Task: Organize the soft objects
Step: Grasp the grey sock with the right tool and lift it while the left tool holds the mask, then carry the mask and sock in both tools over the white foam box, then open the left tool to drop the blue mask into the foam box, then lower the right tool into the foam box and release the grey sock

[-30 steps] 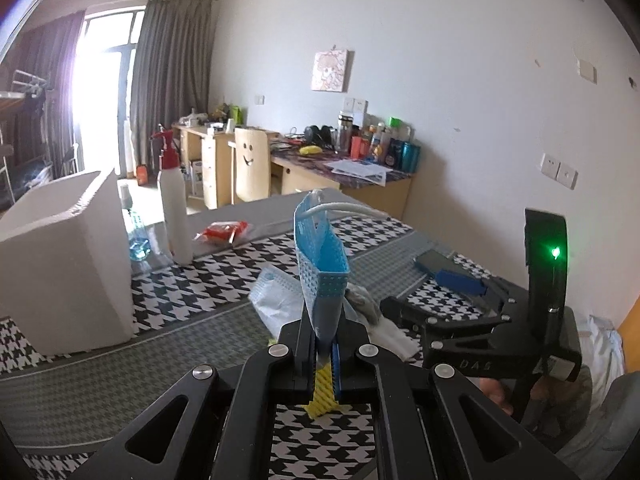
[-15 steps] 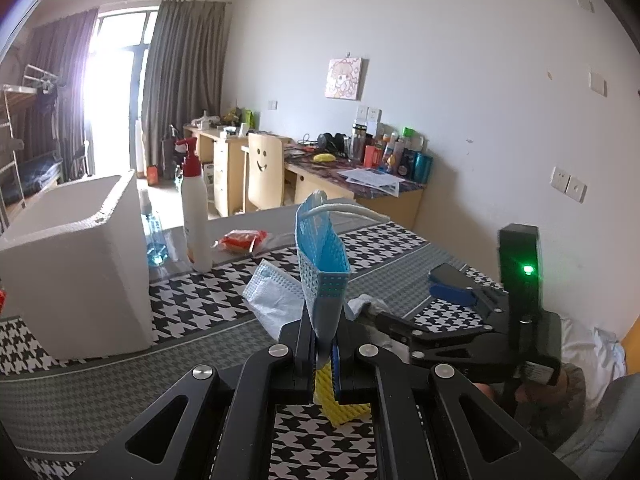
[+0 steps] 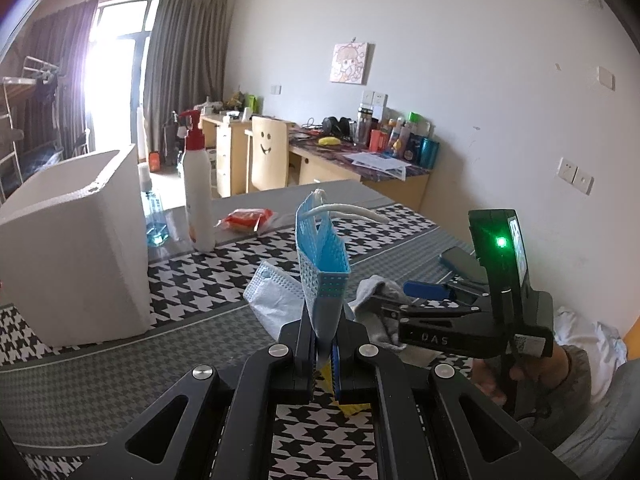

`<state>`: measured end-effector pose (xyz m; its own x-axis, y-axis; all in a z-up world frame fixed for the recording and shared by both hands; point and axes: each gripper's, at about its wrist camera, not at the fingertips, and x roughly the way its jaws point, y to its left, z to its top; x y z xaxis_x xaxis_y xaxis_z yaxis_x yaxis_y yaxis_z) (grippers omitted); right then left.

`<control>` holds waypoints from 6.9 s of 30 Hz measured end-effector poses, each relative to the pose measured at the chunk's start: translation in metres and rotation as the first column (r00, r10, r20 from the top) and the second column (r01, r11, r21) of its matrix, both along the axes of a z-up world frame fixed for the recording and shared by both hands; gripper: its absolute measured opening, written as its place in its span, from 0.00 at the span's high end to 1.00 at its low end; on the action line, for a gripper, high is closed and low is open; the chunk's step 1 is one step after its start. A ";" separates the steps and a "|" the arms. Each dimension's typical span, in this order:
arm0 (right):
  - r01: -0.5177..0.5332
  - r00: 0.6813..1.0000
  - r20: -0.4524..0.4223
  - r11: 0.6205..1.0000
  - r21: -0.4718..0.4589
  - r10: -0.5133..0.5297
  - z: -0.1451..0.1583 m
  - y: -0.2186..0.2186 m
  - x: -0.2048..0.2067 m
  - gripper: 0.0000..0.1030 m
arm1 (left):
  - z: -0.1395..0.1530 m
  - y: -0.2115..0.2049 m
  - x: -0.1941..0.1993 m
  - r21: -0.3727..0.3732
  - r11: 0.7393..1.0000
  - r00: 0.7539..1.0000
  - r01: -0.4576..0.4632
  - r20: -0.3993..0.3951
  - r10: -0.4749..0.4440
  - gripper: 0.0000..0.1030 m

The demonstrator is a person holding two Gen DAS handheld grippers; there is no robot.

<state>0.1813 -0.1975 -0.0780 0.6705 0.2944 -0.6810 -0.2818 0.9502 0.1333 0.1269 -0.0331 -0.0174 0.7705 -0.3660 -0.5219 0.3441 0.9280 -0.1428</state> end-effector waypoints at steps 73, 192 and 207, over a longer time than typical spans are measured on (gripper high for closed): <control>-0.059 0.945 0.325 0.998 0.033 0.045 0.110 0.026 -0.055 0.94 | 0.046 0.046 -0.029 0.034 0.987 0.976 -0.158 0.155 0.151 0.94; -0.393 0.852 0.370 0.919 -0.018 0.371 0.201 0.215 0.060 0.94 | 0.085 0.212 0.082 0.083 0.773 0.777 -0.629 0.083 0.624 0.05; -0.452 0.854 0.263 0.891 -0.050 0.448 0.179 0.238 0.068 0.93 | 0.081 0.225 0.050 0.066 0.728 0.730 -0.683 0.105 0.675 0.01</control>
